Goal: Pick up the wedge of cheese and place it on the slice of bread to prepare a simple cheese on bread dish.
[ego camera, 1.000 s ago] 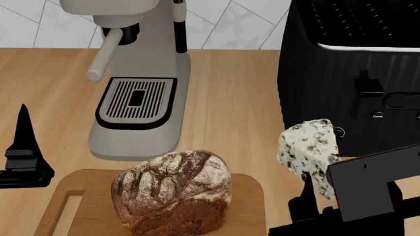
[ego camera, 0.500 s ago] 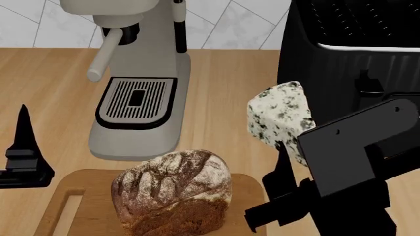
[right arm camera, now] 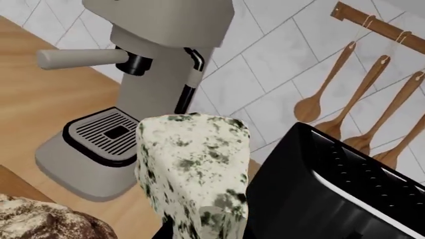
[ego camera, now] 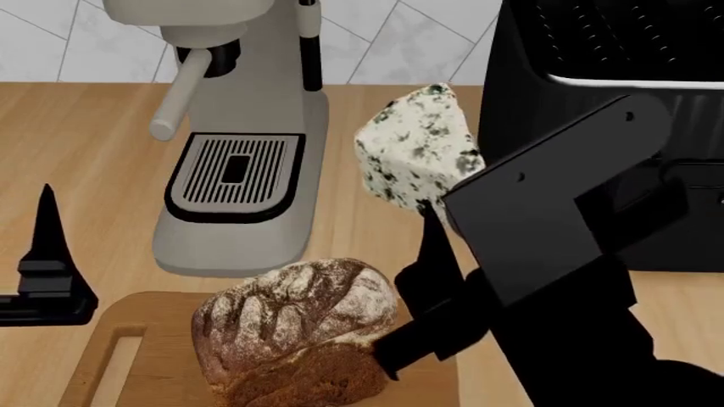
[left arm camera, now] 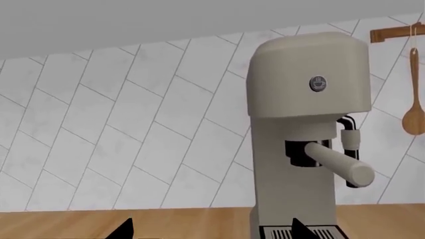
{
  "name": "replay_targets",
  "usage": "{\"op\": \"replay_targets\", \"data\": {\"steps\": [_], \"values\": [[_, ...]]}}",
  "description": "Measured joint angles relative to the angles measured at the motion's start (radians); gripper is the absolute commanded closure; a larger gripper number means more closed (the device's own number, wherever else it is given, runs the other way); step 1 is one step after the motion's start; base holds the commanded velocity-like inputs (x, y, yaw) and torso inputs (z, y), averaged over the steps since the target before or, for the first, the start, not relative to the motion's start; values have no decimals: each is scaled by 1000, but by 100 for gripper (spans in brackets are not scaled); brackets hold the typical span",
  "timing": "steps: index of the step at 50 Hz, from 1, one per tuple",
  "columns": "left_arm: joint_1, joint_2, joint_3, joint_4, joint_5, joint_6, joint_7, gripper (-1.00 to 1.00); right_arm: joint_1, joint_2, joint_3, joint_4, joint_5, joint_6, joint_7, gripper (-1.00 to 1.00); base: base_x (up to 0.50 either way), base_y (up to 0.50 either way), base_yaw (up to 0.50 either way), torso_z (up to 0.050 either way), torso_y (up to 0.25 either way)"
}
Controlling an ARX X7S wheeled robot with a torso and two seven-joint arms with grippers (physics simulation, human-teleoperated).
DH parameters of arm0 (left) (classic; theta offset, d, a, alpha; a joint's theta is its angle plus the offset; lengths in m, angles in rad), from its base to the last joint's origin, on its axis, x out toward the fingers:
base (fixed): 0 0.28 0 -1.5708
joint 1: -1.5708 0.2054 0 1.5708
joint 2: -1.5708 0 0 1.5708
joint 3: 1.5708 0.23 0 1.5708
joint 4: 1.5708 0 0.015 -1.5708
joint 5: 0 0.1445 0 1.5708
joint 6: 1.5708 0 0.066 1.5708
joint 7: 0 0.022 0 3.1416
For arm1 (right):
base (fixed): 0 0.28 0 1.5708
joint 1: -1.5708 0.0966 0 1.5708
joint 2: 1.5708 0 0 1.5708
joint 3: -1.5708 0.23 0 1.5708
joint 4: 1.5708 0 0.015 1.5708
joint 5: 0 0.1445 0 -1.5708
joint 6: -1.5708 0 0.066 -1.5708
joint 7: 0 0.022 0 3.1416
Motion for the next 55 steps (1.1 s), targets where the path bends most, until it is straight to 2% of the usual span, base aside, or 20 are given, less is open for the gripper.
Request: {"op": "replay_targets", "data": {"steps": [10, 17, 27, 55], "values": [[-2, -2, 3, -1, 1, -4, -1, -100, 31, 11, -13, 10, 65, -4, 43, 100, 0, 0, 0, 0, 0], [-1, 126, -77, 9, 141, -39, 157, -100, 50, 14, -30, 23, 103, -18, 69, 100, 0, 0, 0, 0, 0], [0, 199, -122, 19, 223, -64, 249, -100, 69, -7, -46, 41, 168, -43, 94, 100, 0, 0, 0, 0, 0], [-1, 219, -129, 19, 251, -77, 276, -100, 36, -86, -48, 50, 368, -92, 182, 100, 0, 0, 0, 0, 0]]}}
